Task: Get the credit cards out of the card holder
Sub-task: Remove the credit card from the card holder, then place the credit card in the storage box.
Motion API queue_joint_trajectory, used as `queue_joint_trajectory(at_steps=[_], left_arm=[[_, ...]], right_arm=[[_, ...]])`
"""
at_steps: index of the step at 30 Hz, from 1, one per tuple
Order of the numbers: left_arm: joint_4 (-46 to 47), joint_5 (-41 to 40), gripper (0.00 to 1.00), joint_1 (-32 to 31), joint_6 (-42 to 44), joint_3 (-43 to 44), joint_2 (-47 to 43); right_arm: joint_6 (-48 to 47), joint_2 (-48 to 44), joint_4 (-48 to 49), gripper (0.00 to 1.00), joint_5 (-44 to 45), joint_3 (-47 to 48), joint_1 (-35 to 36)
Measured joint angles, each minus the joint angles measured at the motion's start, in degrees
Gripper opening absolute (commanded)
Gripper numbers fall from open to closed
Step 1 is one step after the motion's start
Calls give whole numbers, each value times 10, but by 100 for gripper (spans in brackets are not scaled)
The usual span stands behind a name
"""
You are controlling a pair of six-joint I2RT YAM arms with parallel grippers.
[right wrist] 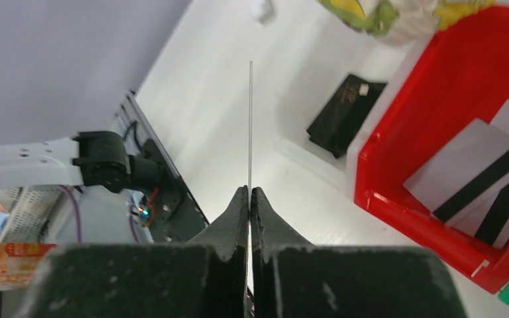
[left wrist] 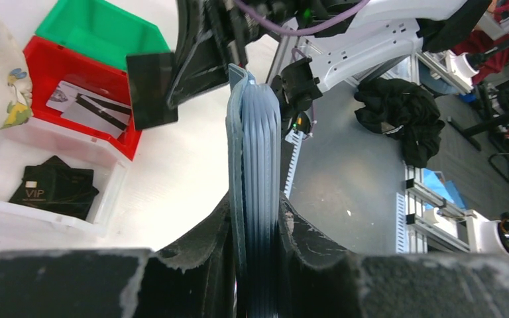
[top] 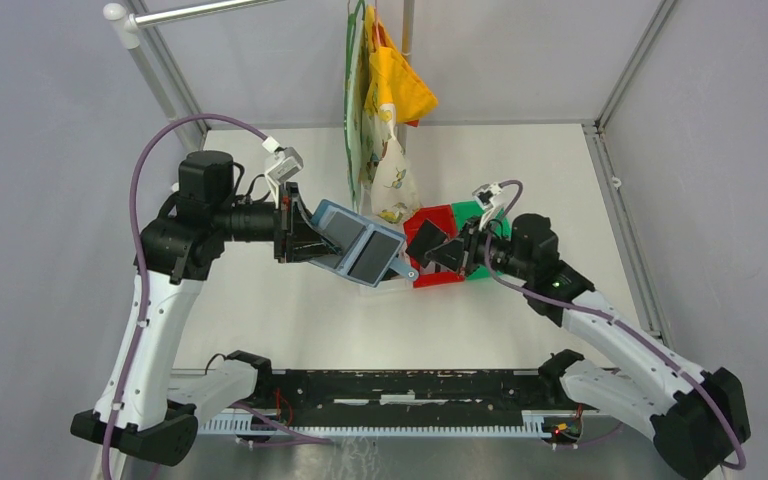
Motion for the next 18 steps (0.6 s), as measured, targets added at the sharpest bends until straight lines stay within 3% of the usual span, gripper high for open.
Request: queue_joint_trajectory(at_steps=[10, 18], left_arm=[[-5, -6, 2, 0, 12, 3, -12], [-6, -5, 2, 0, 12, 9, -14]], right_arm=[[-78, 193, -66, 0, 86, 109, 110], [-122, 329, -75, 0, 159, 196, 146]])
